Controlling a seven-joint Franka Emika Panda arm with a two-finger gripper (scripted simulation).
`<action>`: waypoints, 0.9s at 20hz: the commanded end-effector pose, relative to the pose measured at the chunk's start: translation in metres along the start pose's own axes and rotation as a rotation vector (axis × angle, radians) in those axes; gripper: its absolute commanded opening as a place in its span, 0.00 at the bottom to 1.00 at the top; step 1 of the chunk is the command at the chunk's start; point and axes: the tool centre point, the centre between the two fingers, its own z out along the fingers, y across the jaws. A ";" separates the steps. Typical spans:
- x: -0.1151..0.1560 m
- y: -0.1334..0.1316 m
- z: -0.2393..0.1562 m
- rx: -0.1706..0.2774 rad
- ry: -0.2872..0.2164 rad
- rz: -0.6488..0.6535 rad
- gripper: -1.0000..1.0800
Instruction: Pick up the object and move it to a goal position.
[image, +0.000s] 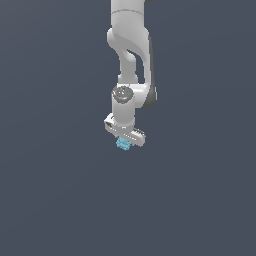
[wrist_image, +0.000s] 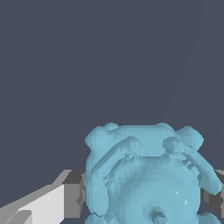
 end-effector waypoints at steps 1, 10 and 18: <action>-0.001 0.004 -0.009 0.000 0.001 0.000 0.00; -0.010 0.027 -0.066 0.001 0.000 0.001 0.00; -0.016 0.046 -0.113 0.000 -0.001 0.001 0.00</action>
